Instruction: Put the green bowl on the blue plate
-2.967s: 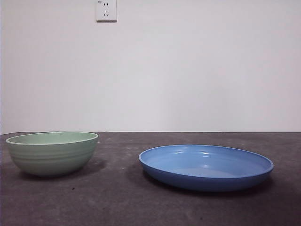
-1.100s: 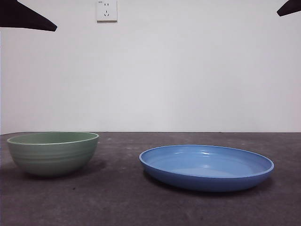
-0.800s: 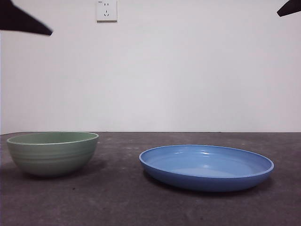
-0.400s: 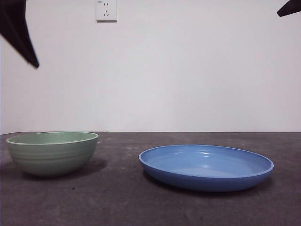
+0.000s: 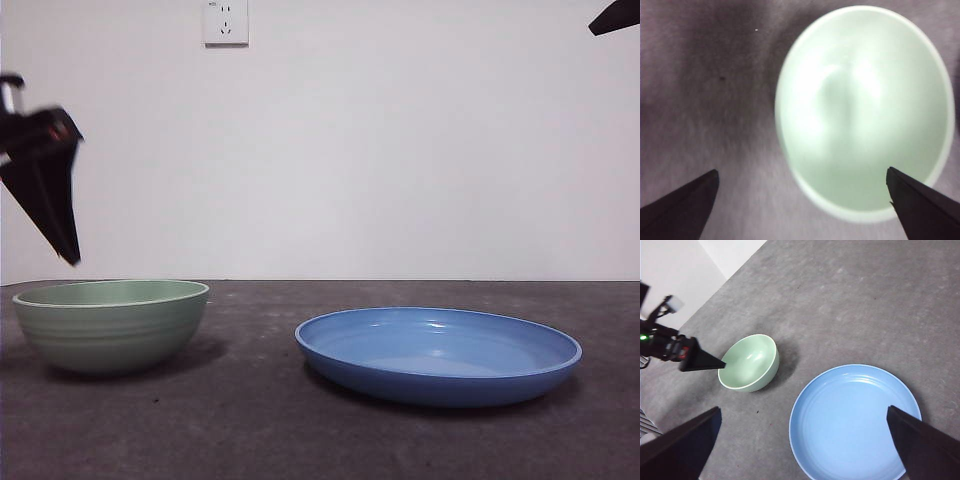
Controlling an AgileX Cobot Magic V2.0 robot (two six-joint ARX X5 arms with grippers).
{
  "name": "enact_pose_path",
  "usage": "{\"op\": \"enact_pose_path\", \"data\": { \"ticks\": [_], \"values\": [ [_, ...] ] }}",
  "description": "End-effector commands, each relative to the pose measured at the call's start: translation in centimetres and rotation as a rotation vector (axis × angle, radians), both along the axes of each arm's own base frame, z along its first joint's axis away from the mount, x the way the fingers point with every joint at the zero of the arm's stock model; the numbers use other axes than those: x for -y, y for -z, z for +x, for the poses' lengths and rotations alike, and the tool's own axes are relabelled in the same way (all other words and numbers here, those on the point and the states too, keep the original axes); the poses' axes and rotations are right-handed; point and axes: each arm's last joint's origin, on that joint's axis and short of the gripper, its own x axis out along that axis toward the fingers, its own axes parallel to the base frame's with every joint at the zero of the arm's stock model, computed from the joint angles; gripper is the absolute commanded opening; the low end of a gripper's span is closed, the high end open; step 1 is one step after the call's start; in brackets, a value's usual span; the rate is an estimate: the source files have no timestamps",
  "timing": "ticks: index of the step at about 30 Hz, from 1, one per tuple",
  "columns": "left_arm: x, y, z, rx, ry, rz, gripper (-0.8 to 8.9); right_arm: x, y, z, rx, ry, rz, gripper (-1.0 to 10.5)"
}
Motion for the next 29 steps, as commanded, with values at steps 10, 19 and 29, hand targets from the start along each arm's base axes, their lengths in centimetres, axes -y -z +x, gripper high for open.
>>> {"op": "enact_pose_path", "data": {
  "ticks": [10, 19, 29],
  "values": [
    [0.7, 1.9, 5.2, -0.107, 0.018, 0.035, 5.54, -0.1, -0.6, 0.0, -0.007, 0.007, 0.033, 6.4],
    [0.7, 1.8, 6.4, -0.117, 0.003, 0.085, 2.33, -0.1, -0.6, 0.0, -0.006, 0.008, 0.033, 6.4],
    [0.8, 1.8, 6.7, -0.137, 0.016, 0.092, 1.17, -0.1, -0.5, 0.0, -0.006, 0.008, 0.032, 6.4]
  ]
}}
